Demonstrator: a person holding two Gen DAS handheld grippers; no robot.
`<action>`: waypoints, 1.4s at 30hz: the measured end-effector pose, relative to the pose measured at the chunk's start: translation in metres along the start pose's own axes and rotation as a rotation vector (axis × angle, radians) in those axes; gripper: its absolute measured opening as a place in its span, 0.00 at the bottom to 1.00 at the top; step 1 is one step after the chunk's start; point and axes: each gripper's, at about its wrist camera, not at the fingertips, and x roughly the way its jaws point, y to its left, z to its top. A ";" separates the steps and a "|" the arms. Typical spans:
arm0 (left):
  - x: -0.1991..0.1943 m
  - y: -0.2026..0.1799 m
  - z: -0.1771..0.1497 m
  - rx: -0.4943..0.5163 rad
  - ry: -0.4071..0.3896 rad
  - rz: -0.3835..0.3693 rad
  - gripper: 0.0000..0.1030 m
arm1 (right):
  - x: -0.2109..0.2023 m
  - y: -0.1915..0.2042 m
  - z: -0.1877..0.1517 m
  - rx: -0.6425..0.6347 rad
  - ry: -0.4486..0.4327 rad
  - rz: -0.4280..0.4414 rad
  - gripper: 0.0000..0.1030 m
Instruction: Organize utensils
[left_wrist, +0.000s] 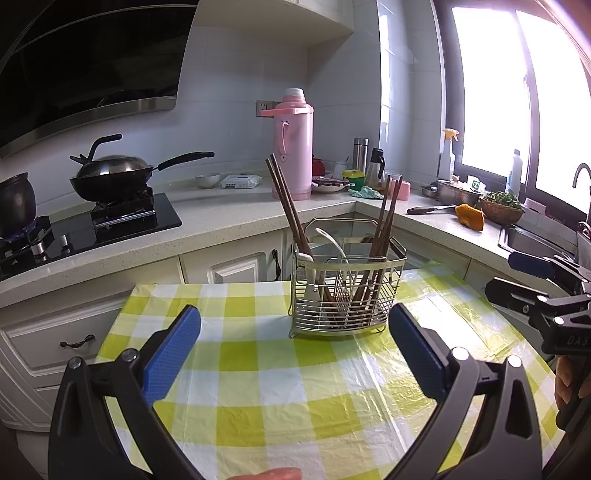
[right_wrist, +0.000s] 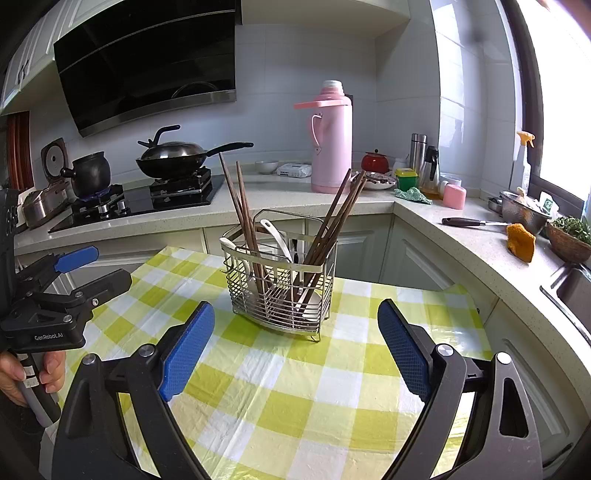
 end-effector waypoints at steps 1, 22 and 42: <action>0.000 0.000 0.000 0.000 0.000 0.001 0.96 | 0.000 0.000 0.000 0.000 0.001 0.000 0.82; -0.008 0.002 0.002 -0.013 -0.027 0.035 0.96 | -0.006 0.002 0.002 -0.003 -0.011 0.001 0.82; -0.009 -0.001 0.003 0.000 -0.033 0.038 0.96 | -0.008 0.006 -0.002 0.006 -0.010 0.007 0.82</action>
